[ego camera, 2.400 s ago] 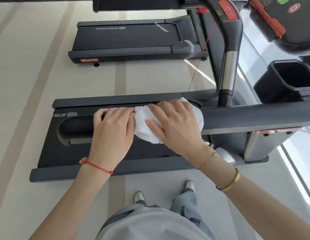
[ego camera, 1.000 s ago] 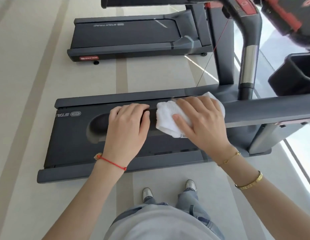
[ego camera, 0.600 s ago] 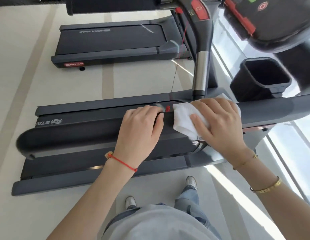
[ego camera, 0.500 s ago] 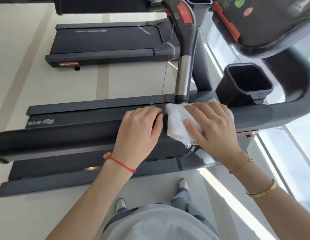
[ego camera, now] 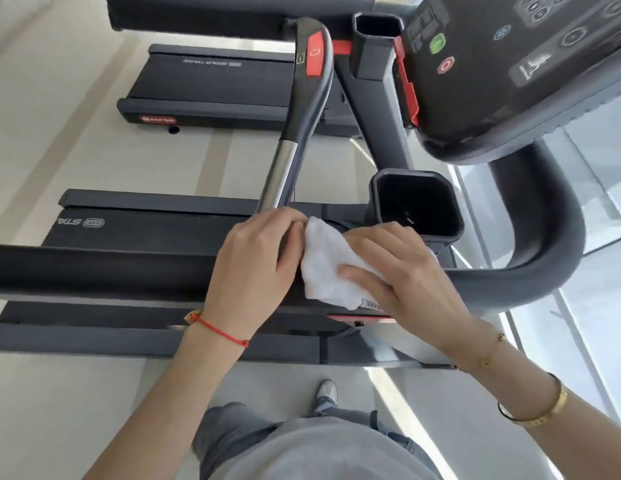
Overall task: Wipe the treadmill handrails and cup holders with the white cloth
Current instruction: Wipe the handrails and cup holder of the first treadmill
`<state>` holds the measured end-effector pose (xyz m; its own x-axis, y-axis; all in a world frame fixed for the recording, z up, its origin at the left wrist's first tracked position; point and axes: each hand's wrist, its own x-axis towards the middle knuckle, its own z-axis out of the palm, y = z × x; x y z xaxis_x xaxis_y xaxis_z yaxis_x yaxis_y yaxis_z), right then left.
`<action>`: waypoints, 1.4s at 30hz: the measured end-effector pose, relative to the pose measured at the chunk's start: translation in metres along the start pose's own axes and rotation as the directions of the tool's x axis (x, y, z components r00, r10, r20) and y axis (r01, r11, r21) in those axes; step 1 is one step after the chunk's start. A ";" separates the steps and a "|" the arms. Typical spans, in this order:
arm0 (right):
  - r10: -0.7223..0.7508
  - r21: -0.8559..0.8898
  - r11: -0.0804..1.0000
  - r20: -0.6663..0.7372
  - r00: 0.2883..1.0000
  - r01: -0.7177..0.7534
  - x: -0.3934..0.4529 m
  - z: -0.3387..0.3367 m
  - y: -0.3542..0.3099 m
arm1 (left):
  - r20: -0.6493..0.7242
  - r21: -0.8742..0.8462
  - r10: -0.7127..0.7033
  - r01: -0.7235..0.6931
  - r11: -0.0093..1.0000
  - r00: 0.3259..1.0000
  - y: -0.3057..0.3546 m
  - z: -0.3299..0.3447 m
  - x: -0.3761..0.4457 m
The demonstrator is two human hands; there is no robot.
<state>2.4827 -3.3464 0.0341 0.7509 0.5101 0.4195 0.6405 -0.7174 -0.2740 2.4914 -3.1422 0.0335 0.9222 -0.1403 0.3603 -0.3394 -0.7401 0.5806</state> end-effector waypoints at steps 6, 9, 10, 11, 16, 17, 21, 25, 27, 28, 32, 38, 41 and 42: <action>-0.044 -0.075 0.997 -0.155 0.987 0.033 0.027 -0.048 0.063 | -0.090 0.010 0.006 -0.005 1.000 0.996 0.021 0.016 0.027; -0.028 -0.166 0.986 -0.118 0.993 0.008 0.049 -0.046 0.094 | -0.028 0.042 -0.028 0.029 0.999 0.999 0.027 0.030 0.044; -0.015 -0.189 0.982 -0.071 0.997 0.001 0.056 -0.041 0.102 | 0.007 0.053 -0.038 0.038 0.998 0.999 0.028 0.035 0.049; 0.004 -0.217 0.976 -0.008 1.000 -0.006 0.063 -0.034 0.109 | 0.045 0.067 -0.048 0.045 0.997 0.998 0.029 0.041 0.055; 0.180 -0.142 0.979 0.281 0.943 -0.145 0.073 -0.006 0.132 | 0.157 0.121 -0.080 0.062 0.991 0.984 0.024 0.059 0.071; 0.193 -0.159 0.975 0.277 0.941 -0.153 0.068 -0.007 0.136 | 0.179 0.122 -0.079 0.058 0.991 0.981 0.023 0.060 0.074; 0.241 -0.225 0.956 0.249 0.938 -0.186 0.049 -0.011 0.144 | 0.268 0.101 -0.070 0.044 0.994 0.961 0.019 0.064 0.085; 0.197 -0.275 0.956 0.330 0.923 -0.106 0.071 -0.004 0.141 | 0.280 0.099 -0.038 0.011 0.995 0.959 0.018 0.071 0.089; 0.174 -0.231 0.968 0.358 0.917 -0.093 0.077 -0.004 0.140 | 0.273 0.092 -0.039 0.015 0.996 0.961 0.017 0.075 0.089; 0.180 -0.224 0.969 0.346 0.921 -0.105 0.073 -0.006 0.141 | 0.282 0.086 -0.038 0.015 0.996 0.959 0.016 0.077 0.090; 0.273 -0.283 0.938 0.257 0.927 -0.197 0.046 -0.014 0.145 | 0.301 0.033 -0.012 0.002 0.999 0.954 0.016 0.081 0.092; 0.440 -0.227 0.887 0.159 0.884 -0.401 0.024 -0.014 0.132 | 0.344 -0.010 -0.012 0.017 1.000 0.939 0.015 0.083 0.096; 0.580 -0.100 0.814 0.135 0.803 -0.572 0.015 -0.014 0.125 | 0.348 -0.031 -0.010 0.022 0.999 0.937 0.013 0.085 0.097; 0.608 -0.078 0.793 0.145 0.781 -0.604 0.015 -0.015 0.124 | 0.347 -0.041 -0.006 0.022 0.999 0.938 0.013 0.086 0.096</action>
<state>2.5710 -3.4352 0.0188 0.9989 0.0307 0.0353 0.0424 -0.9143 -0.4029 2.5917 -3.2217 0.0132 0.9313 -0.3552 0.0807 -0.3265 -0.7157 0.6174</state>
